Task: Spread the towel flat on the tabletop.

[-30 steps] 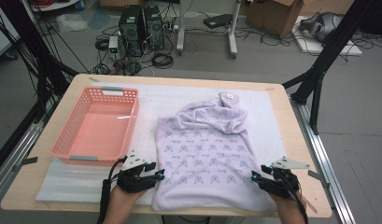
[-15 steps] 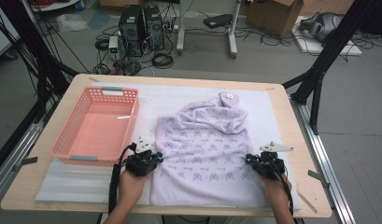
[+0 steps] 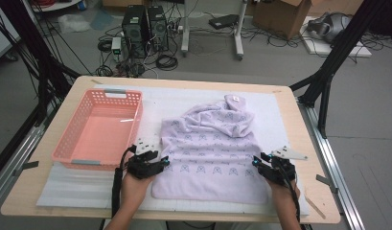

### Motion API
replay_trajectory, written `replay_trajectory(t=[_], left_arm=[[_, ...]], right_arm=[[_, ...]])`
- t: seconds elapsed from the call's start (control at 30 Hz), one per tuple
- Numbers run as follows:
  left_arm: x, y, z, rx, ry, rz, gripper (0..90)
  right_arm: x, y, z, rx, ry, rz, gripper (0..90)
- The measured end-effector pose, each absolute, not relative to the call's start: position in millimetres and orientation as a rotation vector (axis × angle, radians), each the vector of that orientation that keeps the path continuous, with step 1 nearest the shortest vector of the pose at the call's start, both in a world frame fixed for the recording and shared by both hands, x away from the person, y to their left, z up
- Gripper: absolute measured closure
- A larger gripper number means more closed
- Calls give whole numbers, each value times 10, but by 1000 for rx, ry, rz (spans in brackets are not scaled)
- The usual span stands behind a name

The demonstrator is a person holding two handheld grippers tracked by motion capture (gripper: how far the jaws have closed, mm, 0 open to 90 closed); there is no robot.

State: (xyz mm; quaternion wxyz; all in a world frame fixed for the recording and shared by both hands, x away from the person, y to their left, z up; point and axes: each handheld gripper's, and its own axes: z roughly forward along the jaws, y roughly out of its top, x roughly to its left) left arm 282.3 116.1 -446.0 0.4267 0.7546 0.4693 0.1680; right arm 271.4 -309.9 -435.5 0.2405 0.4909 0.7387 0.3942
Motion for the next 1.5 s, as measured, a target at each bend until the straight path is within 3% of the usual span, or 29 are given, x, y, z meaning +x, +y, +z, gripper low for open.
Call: replay_trajectory(t=[0.4, 0.47, 0.53, 0.57, 0.73, 1.07, 1.1, 1.2, 1.23, 1.5], left_arm=[[2275, 1274, -4533, 1908, 1078, 274, 535], [2201, 1253, -4531, 1950, 1054, 326, 647], [2179, 1278, -4519, 1961, 1065, 306, 856], [2158, 1298, -4518, 1956, 1071, 297, 861], [1982, 1398, -4513, 1940, 1085, 272, 870], [1529, 1566, -4502, 1931, 1063, 209, 864], [1522, 1553, -4510, 1930, 1058, 218, 841], [1593, 1523, -4497, 1890, 1056, 259, 558], [1635, 1518, -4488, 1861, 1054, 272, 530], [2035, 1383, -4541, 1868, 1086, 300, 524]], right_arm=[[2158, -3296, -4437, 1301, 2214, 1053, 607], [2114, -3309, -4473, 1316, 2233, 1037, 612], [2086, -3330, -4467, 1337, 2224, 1045, 749], [2076, -3347, -4462, 1338, 2237, 1050, 849], [1923, -3402, -4440, 1322, 2280, 1062, 878], [1466, -3451, -4354, 1251, 2347, 1103, 876], [1456, -3446, -4359, 1250, 2348, 1096, 845], [1493, -3426, -4367, 1281, 2319, 1097, 643], [1521, -3422, -4362, 1294, 2295, 1106, 613], [1879, -3299, -4404, 1332, 2221, 1034, 589]])
